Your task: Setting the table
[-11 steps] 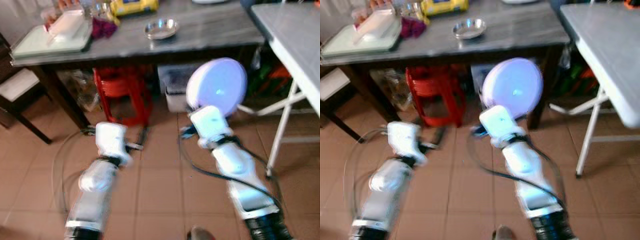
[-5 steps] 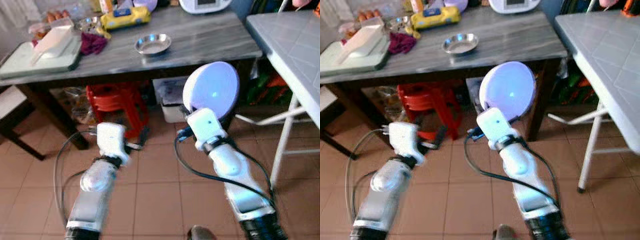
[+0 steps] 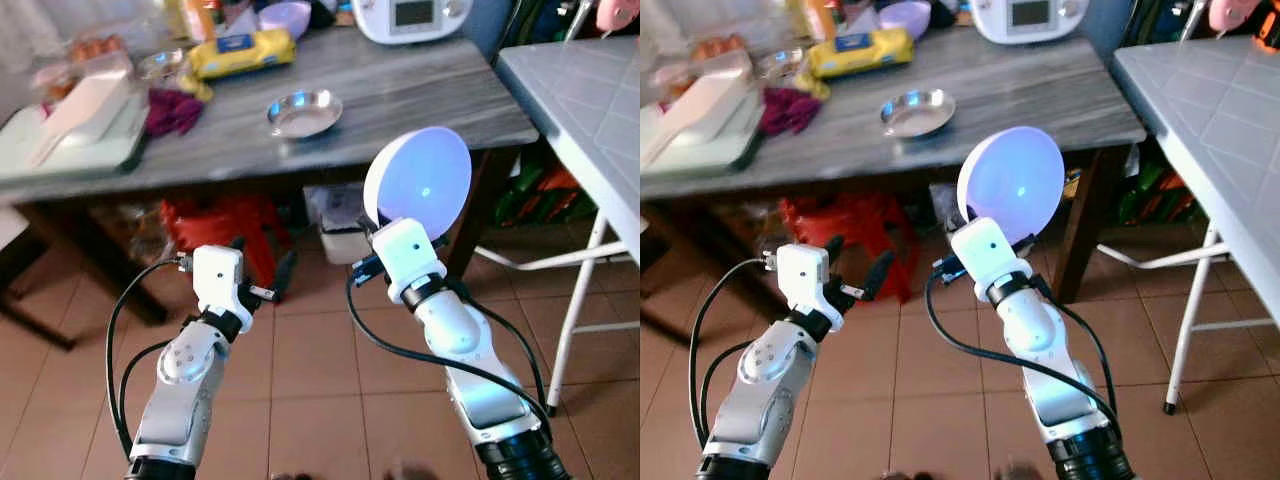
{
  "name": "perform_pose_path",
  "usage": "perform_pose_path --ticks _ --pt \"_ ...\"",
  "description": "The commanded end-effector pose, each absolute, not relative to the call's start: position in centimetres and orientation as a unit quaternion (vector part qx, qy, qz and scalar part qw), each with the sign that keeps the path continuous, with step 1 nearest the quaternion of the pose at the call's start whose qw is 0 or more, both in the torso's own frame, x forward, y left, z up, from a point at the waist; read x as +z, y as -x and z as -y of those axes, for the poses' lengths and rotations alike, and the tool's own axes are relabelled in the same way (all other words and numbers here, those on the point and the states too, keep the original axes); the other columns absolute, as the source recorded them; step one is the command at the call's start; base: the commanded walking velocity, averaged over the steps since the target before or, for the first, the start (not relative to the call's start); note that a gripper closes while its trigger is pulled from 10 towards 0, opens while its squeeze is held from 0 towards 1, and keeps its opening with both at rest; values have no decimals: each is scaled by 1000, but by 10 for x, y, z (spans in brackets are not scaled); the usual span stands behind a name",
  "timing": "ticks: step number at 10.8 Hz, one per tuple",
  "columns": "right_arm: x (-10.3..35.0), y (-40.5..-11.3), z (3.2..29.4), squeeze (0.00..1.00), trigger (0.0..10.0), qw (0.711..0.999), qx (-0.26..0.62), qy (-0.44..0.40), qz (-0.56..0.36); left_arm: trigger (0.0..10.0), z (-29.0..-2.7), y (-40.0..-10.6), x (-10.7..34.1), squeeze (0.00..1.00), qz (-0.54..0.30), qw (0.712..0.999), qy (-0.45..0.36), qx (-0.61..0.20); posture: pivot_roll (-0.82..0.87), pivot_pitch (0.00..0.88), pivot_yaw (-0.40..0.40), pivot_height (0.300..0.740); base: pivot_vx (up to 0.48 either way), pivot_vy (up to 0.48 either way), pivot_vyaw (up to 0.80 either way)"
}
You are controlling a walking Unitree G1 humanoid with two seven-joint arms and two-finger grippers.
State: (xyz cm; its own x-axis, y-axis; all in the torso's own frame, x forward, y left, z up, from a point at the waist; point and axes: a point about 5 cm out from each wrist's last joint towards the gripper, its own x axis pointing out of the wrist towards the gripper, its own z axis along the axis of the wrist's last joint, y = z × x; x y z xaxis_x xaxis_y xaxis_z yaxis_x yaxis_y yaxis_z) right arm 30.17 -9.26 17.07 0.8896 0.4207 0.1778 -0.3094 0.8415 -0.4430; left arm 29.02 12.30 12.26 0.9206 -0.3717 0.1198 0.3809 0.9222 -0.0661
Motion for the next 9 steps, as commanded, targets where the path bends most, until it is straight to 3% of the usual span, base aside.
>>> perform_pose_path --ticks 1,7,9 --pt "174 -300 94 0 10000 948 191 207 144 10000 -121 -288 122 0 50 978 43 -197 -120 164 119 740 435 0 0" --pt "190 -300 96 0 10000 944 180 212 175 10000 -117 -296 146 0 92 975 56 -193 -130 161 116 740 434 0 73" --pt "188 -299 97 0 10000 944 182 214 173 10000 -118 -294 142 0 86 976 55 -191 -131 162 116 740 437 0 734"
